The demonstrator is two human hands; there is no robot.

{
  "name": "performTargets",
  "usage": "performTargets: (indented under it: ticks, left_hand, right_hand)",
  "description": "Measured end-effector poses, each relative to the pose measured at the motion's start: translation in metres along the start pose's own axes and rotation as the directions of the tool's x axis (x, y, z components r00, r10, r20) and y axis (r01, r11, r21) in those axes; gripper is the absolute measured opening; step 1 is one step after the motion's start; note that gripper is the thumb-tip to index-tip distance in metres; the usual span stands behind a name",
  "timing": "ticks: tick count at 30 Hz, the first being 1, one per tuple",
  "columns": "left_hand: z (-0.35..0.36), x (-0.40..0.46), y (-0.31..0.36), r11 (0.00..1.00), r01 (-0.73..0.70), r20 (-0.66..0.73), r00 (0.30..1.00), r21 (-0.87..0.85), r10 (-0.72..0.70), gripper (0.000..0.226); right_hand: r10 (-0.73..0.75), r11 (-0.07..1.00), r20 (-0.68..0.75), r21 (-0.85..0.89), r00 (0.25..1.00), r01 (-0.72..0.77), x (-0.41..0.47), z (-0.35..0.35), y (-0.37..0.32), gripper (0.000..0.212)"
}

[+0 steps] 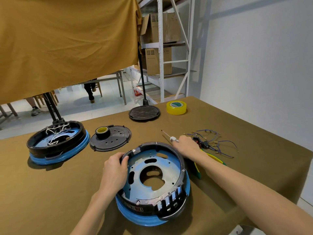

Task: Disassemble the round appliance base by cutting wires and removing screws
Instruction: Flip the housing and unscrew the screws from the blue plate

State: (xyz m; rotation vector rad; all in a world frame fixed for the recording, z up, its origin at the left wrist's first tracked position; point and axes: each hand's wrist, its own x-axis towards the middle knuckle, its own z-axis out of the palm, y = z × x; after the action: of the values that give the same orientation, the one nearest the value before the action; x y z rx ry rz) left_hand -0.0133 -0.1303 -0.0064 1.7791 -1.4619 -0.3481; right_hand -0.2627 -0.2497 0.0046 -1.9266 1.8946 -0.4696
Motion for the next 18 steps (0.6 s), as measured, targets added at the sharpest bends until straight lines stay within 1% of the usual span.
performTargets:
  ticks: [1, 3, 4, 5, 6, 8, 9, 10, 11, 12, 15, 17, 18]
  left_hand:
    - [-0.002, 0.001, -0.001, 1.000, -0.012, -0.028, 1.000, -0.016, 0.012, 0.024]
    - [-0.008, 0.004, -0.001, 0.997, -0.032, -0.104, 0.994, -0.072, 0.024, 0.020]
    - [-0.010, 0.005, 0.000, 0.994, -0.034, -0.157, 0.987, -0.099, 0.018, 0.021]
    - [-0.011, 0.006, 0.001, 0.992, -0.038, -0.222, 0.975, -0.120, 0.010, 0.024]
    - [-0.012, 0.005, 0.003, 0.989, -0.048, -0.295, 0.955, -0.140, 0.005, 0.027]
    - [-0.012, 0.003, 0.011, 0.978, -0.108, -0.448, 0.894, -0.179, 0.017, 0.027]
    - [-0.012, 0.003, 0.015, 0.970, -0.156, -0.505, 0.862, -0.185, 0.042, 0.027]
    - [-0.012, 0.005, 0.019, 0.962, -0.202, -0.537, 0.840, -0.182, 0.075, 0.028]
    - [-0.012, 0.007, 0.023, 0.955, -0.238, -0.545, 0.832, -0.178, 0.106, 0.028]
    - [-0.012, 0.010, 0.025, 0.949, -0.261, -0.539, 0.833, -0.178, 0.128, 0.029]
    - [-0.012, 0.014, 0.032, 0.937, -0.262, -0.511, 0.852, -0.233, 0.111, 0.028]
    - [-0.014, 0.013, 0.038, 0.923, -0.255, -0.498, 0.863, -0.290, 0.082, 0.025]
    - [-0.016, 0.012, 0.040, 0.914, -0.260, -0.491, 0.868, -0.310, 0.080, 0.022]
  right_hand:
    - [0.014, 0.988, -0.028, 0.156, 1.000, -0.009, -0.003, -0.002, 0.000, 0.045]
    - [0.059, 0.883, -0.035, 0.468, 0.998, -0.035, -0.014, -0.008, 0.001, 0.050]
    - [0.079, 0.830, -0.009, 0.555, 0.997, -0.061, -0.022, -0.010, 0.000, 0.051]
    - [0.083, 0.804, 0.007, 0.590, 0.997, -0.072, -0.030, -0.011, 0.000, 0.051]
    - [0.072, 0.818, -0.015, 0.573, 0.997, -0.050, -0.036, -0.012, 0.001, 0.051]
    - [0.053, 0.849, -0.076, 0.528, 0.996, -0.005, -0.048, -0.013, 0.002, 0.052]
    - [0.053, 0.815, -0.060, 0.580, 0.997, -0.008, -0.052, -0.014, 0.000, 0.052]
    - [0.049, 0.741, -0.016, 0.671, 0.999, -0.025, -0.055, -0.015, -0.003, 0.052]
    - [0.039, 0.675, 0.031, 0.736, 0.999, -0.049, -0.057, -0.018, -0.008, 0.051]
    - [0.023, 0.640, 0.054, 0.766, 0.998, -0.056, -0.059, -0.020, -0.012, 0.051]
    - [0.025, 0.577, 0.044, 0.815, 0.999, -0.050, -0.060, -0.026, -0.018, 0.050]
    - [-0.012, 0.568, 0.047, 0.822, 0.999, -0.031, -0.059, -0.026, -0.017, 0.051]
    - [-0.043, 0.583, 0.049, 0.812, 0.998, -0.015, -0.058, -0.024, -0.017, 0.050]
